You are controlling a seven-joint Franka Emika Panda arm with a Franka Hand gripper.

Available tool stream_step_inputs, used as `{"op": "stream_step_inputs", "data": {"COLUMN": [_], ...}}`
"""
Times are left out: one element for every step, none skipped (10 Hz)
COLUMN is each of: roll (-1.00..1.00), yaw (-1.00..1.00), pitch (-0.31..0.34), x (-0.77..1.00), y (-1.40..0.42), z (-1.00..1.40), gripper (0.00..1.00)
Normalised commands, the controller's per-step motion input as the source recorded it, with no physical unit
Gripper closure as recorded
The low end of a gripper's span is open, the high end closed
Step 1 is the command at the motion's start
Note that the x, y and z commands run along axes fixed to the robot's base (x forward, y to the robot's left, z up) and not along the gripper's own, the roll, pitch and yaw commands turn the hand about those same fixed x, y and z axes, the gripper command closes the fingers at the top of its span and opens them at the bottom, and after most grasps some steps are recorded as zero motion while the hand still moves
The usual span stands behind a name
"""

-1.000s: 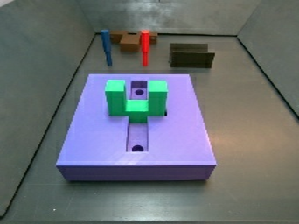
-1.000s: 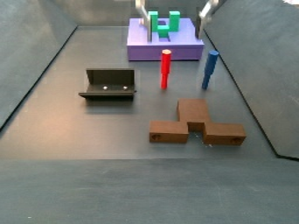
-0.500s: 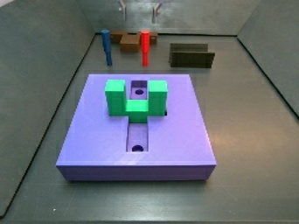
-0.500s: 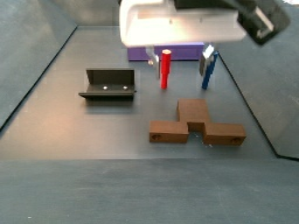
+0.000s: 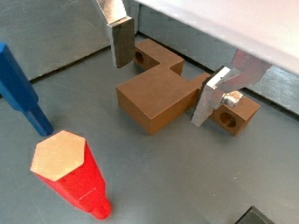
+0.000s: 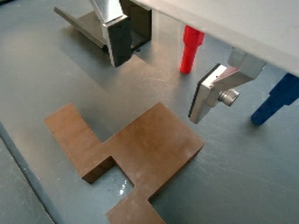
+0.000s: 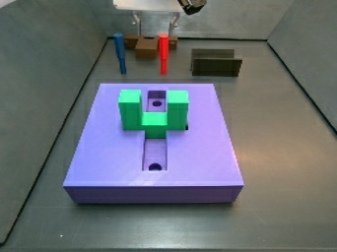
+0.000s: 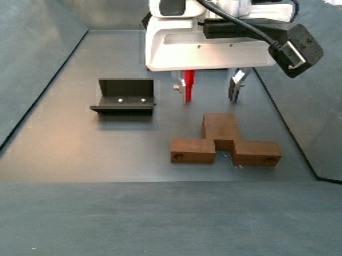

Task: Pick up the brown object. Move up. Place the brown object on the fixture. Regrasp the brown object. Move to above the board. Insert the brown object.
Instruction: Pick up the brown object.

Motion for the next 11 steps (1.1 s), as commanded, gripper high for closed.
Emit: {"op": "stream_step_inputs", "data": {"roll": [-0.03,-0.05,-0.06,-0.08,-0.16,-0.21,-0.20,-0.21,-0.22,-0.22,-0.22], "yaw": [-0.09,-0.09,-0.15,-0.17,-0.09,0.00,0.00,0.00,0.00,0.00,0.00], "pitch": [-0.037,-0.074,-0.087,-0.099,-0.157,-0.160,-0.156,-0.151,-0.147,-0.143,-0.146], "x": [-0.11,-0.19,-0.22,-0.22,-0.14,0.00,0.00,0.00,0.00,0.00,0.00], "y": [0.07,0.10,0.14,0.17,0.10,0.02,0.00,0.00,0.00,0.01,0.00], "z": [-0.17,-0.22,-0.23,-0.25,-0.31,-0.28,-0.27,-0.21,-0.20,-0.20,-0.21], "gripper": [0.00,0.00,0.00,0.00,0.00,0.00,0.00,0.00,0.00,0.00,0.00]}}
